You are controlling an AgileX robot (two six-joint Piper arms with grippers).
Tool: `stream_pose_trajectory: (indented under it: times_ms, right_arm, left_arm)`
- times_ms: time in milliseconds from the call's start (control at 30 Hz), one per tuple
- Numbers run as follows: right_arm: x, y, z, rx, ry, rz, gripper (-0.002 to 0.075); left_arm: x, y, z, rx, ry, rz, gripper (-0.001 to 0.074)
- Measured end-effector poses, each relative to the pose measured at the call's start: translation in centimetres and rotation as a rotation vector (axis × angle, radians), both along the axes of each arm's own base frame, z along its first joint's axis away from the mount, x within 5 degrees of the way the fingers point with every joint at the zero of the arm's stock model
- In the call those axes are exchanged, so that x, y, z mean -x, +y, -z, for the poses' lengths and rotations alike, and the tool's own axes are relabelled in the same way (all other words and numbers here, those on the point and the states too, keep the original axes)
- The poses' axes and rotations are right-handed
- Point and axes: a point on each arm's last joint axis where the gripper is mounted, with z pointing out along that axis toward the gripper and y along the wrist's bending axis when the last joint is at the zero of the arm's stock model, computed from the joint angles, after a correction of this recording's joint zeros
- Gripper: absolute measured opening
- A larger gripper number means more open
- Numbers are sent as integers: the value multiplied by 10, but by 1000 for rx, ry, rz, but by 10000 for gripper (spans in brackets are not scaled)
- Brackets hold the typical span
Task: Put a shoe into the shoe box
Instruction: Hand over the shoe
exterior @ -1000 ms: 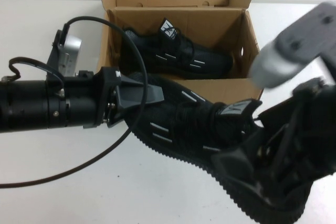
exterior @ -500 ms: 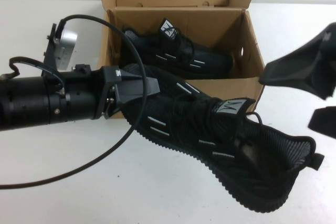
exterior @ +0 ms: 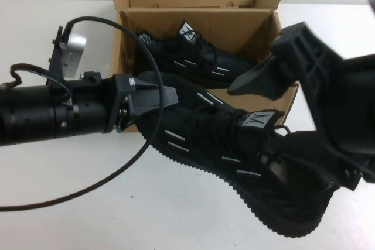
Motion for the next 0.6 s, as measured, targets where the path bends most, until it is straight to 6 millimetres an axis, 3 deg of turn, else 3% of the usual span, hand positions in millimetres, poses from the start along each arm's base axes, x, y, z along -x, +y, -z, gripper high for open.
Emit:
stream_pose_trajectory:
  times_ms: [433, 533, 600]
  right_arm:
    - [-25, 22, 20, 23, 31, 135, 682]
    - [-28, 28, 22, 14, 28, 132, 645]
    - [-30, 30, 24, 15, 28, 129, 579]
  left_arm:
    - [0, 0, 0, -1, -1, 0, 138]
    - [0, 0, 0, 0, -1, 2, 138]
    - [0, 0, 0, 0, -1, 2, 138]
